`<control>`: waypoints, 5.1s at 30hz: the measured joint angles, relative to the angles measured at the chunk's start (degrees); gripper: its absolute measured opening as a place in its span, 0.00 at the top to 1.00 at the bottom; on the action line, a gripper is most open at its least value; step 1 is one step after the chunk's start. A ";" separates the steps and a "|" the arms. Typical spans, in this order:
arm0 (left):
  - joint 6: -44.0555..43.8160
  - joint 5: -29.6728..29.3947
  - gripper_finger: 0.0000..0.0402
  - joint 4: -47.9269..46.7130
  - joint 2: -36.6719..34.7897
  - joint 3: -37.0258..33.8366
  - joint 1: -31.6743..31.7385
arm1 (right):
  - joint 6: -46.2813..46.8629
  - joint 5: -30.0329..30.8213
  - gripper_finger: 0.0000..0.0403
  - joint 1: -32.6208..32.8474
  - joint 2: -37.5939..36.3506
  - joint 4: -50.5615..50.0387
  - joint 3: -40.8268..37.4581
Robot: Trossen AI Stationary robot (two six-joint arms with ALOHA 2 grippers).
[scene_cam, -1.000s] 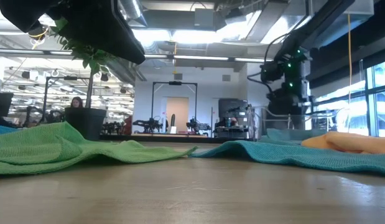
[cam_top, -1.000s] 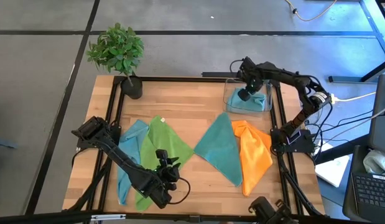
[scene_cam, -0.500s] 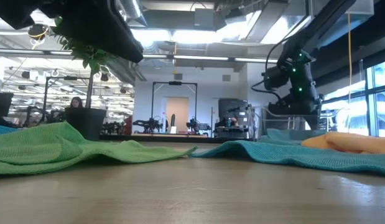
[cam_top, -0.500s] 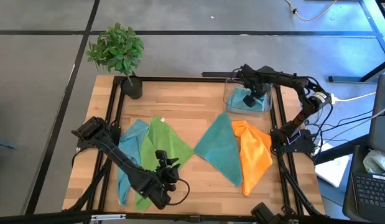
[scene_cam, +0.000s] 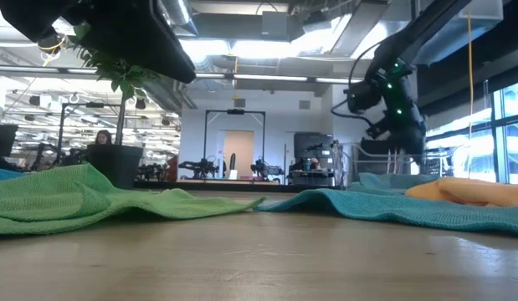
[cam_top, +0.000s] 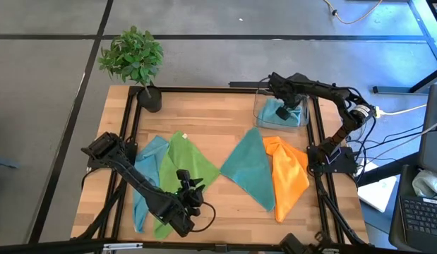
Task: Fold microfiber towels
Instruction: Put the right folded light blue microfiber towel into the transparent bin, then fold the blue microfiber towel
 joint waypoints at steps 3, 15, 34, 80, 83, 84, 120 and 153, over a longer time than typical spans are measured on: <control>0.00 0.01 0.71 0.00 0.00 0.00 0.00 | -0.97 -13.63 0.99 1.03 0.00 2.05 0.60; -0.11 -0.27 0.71 0.02 0.00 0.00 0.11 | -3.91 -15.24 0.99 7.02 -7.89 11.83 3.65; 44.17 25.44 0.71 31.89 0.22 -7.96 16.93 | 20.10 -23.05 0.99 42.43 -47.90 34.23 -20.04; 61.60 36.17 1.00 26.58 5.70 -1.85 31.57 | 22.93 -1.89 0.90 68.38 -40.72 66.90 -47.49; 61.54 33.36 1.00 24.96 5.70 0.02 29.94 | 24.55 -4.58 0.89 68.38 -40.72 66.91 -47.49; 61.22 31.85 1.00 23.61 5.70 1.00 29.44 | 25.11 -6.45 0.89 68.38 -40.68 66.93 -47.49; 42.27 6.90 1.00 -18.24 5.51 30.01 21.06 | 20.38 8.78 0.39 74.38 -0.89 66.19 -14.44; -7.81 29.60 1.00 -2.24 5.60 9.41 -4.26 | -6.64 -23.97 0.46 53.29 1.47 70.87 -14.84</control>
